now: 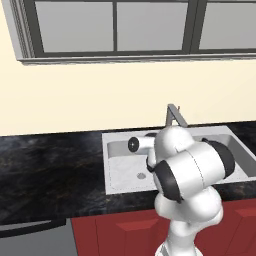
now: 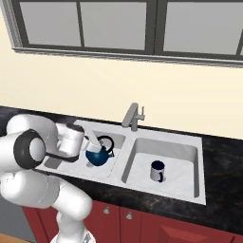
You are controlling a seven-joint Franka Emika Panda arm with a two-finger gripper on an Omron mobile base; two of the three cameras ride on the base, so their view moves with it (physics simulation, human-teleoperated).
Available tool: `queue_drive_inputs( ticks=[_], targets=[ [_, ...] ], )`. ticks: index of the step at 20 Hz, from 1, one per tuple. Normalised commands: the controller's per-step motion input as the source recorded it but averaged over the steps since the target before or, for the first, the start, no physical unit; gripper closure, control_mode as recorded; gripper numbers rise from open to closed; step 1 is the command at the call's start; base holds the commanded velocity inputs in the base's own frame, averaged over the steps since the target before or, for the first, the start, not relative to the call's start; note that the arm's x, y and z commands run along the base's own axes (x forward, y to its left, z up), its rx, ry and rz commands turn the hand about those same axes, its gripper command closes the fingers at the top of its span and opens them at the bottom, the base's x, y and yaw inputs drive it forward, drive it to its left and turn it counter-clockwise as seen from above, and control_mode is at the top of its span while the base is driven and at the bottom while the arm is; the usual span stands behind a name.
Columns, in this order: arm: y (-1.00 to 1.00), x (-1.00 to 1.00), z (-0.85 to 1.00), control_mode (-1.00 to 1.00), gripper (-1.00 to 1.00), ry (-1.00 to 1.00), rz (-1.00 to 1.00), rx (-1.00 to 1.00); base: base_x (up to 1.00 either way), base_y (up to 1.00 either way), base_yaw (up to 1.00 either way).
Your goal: Open the cabinet, pick the kettle from the cabinet, and place it in the sink.
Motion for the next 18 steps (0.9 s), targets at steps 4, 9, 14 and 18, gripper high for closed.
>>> queue_drive_inputs(
  ticks=[4,9,14,18],
  targets=[
    [-0.01,0.22,-0.19,-1.0,1.0,0.03,0.0,0.0,0.0,0.0,0.0],
    [0.0,0.11,-0.25,-1.0,1.0,0.0,0.0,0.0,0.0,0.0,0.0],
    [0.01,0.08,-0.28,-1.0,1.0,0.0,0.0,0.0,0.0,0.0,0.0],
    [0.04,0.07,-0.26,-1.0,1.0,0.0,0.0,0.0,0.0,0.0,0.0]
  ],
)
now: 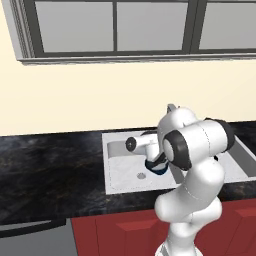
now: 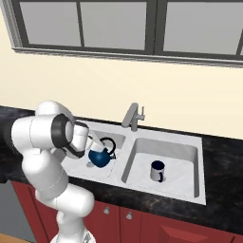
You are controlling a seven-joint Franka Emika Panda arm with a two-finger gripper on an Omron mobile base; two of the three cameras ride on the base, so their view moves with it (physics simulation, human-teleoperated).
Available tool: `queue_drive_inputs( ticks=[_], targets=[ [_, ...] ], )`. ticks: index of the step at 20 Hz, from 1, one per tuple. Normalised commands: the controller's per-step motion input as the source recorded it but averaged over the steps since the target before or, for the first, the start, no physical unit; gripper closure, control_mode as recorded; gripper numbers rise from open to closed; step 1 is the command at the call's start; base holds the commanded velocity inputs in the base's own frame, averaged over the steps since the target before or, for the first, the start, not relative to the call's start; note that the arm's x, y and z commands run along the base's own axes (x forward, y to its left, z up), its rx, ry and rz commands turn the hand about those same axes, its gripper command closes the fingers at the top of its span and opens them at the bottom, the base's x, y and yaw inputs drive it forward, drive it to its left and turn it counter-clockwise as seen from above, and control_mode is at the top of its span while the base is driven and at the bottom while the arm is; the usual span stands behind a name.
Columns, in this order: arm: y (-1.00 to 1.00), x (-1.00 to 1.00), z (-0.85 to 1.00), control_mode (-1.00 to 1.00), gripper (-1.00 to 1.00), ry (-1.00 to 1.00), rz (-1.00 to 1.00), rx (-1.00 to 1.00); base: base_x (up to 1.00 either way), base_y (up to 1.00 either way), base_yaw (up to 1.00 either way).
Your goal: Open the cabinet, pick the kettle from the cabinet, and place it in the sink.
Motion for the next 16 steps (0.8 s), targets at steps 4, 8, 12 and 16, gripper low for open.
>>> queue_drive_inputs(
  ticks=[4,8,12,16],
  targets=[
    [0.15,-0.11,-0.37,-1.0,1.0,0.0,0.0,0.0,0.0,0.0,0.0],
    [0.17,0.0,-0.34,-1.0,1.0,-0.02,0.0,0.0,0.0,0.0,0.0],
    [0.12,0.03,-0.3,-1.0,1.0,-0.1,0.0,0.0,0.0,0.0,0.0],
    [0.0,0.12,-0.17,-1.0,1.0,-0.12,0.0,-0.06,0.0,0.0,0.0]
  ],
)
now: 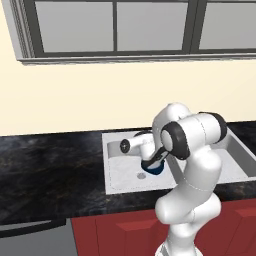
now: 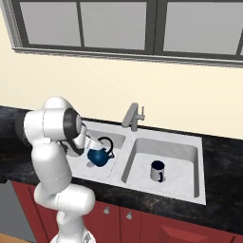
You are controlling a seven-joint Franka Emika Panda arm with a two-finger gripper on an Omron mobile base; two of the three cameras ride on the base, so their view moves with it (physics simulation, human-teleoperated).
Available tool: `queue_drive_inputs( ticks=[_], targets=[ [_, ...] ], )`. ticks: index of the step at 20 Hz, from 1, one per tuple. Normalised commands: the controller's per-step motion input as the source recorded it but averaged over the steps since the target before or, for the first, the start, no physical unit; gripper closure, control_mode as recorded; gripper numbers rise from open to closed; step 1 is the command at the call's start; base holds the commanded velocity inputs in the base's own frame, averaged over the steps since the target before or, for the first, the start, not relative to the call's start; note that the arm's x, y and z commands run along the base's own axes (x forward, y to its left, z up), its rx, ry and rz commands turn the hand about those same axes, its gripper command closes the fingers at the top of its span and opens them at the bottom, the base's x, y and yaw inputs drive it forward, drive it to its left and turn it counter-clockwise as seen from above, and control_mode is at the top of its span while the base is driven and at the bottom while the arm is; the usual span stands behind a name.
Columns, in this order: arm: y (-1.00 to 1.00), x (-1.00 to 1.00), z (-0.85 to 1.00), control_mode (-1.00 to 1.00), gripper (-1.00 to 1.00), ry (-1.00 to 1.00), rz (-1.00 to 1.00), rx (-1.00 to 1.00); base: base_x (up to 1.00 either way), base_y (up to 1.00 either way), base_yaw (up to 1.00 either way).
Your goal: Open the cabinet, pick the kettle from the cabinet, and place it in the sink.
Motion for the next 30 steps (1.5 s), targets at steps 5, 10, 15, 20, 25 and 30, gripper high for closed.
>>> queue_drive_inputs(
  ticks=[5,10,15,20,25,30],
  targets=[
    [-0.05,0.16,-0.19,-1.0,1.0,-0.08,0.0,-0.07,0.0,0.0,0.0],
    [-0.04,0.16,-0.32,-1.0,1.0,-0.04,0.0,-0.03,0.0,0.0,0.0],
    [0.0,0.13,-0.45,-1.0,1.0,0.0,0.0,0.0,0.0,0.0,0.0],
    [0.0,0.05,-0.48,-1.0,1.0,-0.01,0.0,0.0,0.0,0.0,0.0],
    [0.0,-0.15,-0.51,-1.0,1.0,-0.03,0.0,0.0,0.0,0.0,0.0],
    [0.0,-0.28,-0.49,-1.0,1.0,-0.09,0.0,0.0,0.0,0.0,0.0]
  ],
)
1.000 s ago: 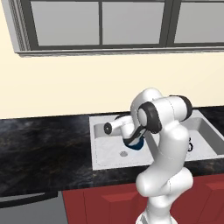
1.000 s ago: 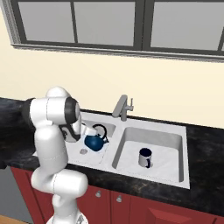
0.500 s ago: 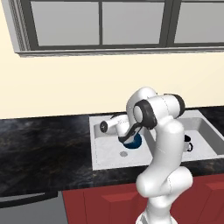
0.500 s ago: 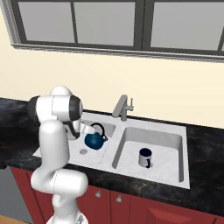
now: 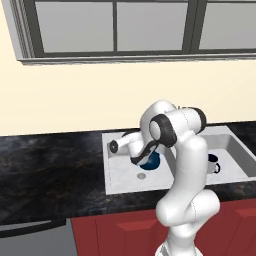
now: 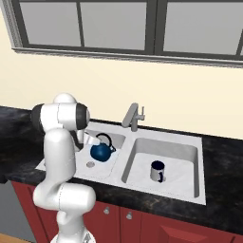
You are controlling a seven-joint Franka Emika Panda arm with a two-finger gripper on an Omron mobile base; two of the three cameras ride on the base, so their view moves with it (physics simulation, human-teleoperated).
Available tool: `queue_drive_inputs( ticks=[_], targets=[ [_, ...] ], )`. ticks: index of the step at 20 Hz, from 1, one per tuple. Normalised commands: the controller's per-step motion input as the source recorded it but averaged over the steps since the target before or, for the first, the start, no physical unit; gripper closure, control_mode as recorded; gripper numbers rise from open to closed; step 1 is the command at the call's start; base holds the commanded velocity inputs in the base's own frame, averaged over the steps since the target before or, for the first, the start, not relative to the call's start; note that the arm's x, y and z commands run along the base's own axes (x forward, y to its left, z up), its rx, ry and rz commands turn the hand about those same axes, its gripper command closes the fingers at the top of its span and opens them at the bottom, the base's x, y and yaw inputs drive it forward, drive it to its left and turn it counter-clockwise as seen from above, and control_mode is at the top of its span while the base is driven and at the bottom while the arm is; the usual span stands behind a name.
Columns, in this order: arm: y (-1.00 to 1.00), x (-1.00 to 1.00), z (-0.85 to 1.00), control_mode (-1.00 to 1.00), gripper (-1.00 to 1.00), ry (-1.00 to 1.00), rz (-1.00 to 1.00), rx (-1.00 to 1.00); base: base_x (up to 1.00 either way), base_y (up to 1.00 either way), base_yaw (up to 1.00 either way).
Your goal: Open the cabinet, pick the kettle from the cabinet, and place it in the sink.
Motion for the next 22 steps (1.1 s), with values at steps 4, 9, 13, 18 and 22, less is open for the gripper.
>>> queue_drive_inputs(
  ticks=[4,9,13,18,22],
  targets=[
    [-0.02,-0.36,-0.39,-1.0,1.0,-0.16,0.0,0.0,0.0,0.0,0.0],
    [-0.03,-0.4,-0.34,-1.0,1.0,-0.19,-0.03,0.0,0.0,0.0,0.0],
    [-0.01,-0.46,-0.3,-1.0,1.0,-0.18,-0.08,0.03,0.0,0.0,0.0],
    [0.0,-0.49,-0.33,-1.0,1.0,-0.21,-0.08,0.08,0.0,0.0,0.0],
    [0.0,-0.47,-0.35,-1.0,-1.0,-0.22,-0.08,0.09,0.0,0.0,0.0]
  ],
)
